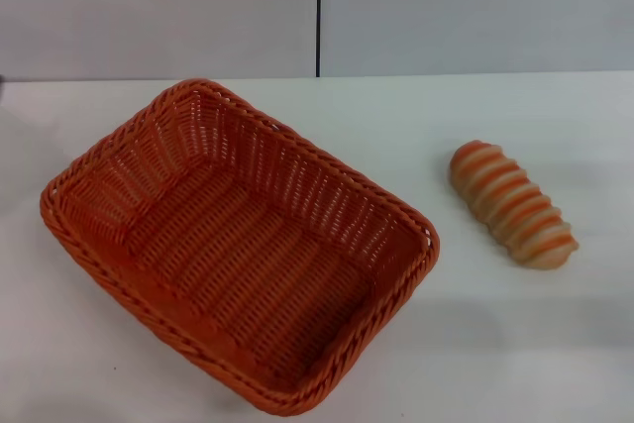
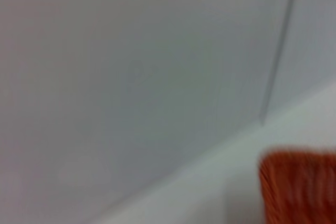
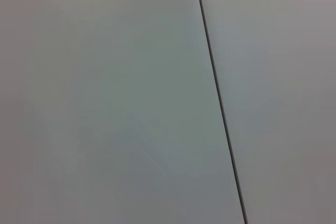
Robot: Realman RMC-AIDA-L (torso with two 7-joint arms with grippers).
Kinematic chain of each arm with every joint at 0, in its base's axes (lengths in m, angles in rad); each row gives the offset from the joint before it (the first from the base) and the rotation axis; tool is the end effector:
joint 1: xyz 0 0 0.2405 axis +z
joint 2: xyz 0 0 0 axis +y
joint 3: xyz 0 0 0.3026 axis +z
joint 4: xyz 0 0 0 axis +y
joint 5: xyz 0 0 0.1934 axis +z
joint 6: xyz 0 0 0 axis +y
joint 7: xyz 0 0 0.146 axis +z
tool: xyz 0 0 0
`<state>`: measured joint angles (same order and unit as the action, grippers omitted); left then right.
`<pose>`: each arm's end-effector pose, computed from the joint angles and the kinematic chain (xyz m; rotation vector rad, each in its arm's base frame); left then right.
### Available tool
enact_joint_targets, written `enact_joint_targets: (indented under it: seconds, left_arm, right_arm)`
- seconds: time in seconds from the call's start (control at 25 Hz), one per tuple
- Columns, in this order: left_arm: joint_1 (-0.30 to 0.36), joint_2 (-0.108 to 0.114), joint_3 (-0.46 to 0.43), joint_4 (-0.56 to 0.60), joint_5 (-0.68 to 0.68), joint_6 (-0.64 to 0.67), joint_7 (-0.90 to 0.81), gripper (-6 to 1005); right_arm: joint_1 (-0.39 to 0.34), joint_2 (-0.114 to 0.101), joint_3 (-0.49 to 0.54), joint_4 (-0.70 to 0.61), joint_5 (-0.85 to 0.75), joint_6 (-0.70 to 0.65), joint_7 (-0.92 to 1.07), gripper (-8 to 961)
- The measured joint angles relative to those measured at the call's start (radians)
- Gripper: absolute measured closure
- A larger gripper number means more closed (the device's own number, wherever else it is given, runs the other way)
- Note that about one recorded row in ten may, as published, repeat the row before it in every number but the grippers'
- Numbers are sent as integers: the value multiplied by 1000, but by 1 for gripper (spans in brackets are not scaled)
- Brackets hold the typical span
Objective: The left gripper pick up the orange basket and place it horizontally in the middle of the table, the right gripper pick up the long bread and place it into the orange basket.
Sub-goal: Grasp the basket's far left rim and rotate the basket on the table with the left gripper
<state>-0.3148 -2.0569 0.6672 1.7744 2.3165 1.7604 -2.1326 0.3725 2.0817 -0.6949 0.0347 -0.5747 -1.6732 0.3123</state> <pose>-0.2804 0.2968 0.1392 -2.2924 -0.7816 -0.0199 0.3626 0.2863 0.0366 -1.2816 0.3663 0.9682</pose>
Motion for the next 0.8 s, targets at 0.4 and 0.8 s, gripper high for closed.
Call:
enact_joint_targets:
  seconds: [0.4,0.8]
  left_arm:
    - [-145,-18,375,36,328,58,-226,239]
    - [-109,-20,557,-2,346,-68,-329,241]
  right_arm:
    - [1,-2,3,-3,1,5,19,275]
    - [4,-3,3,-18,-3,9,19,278]
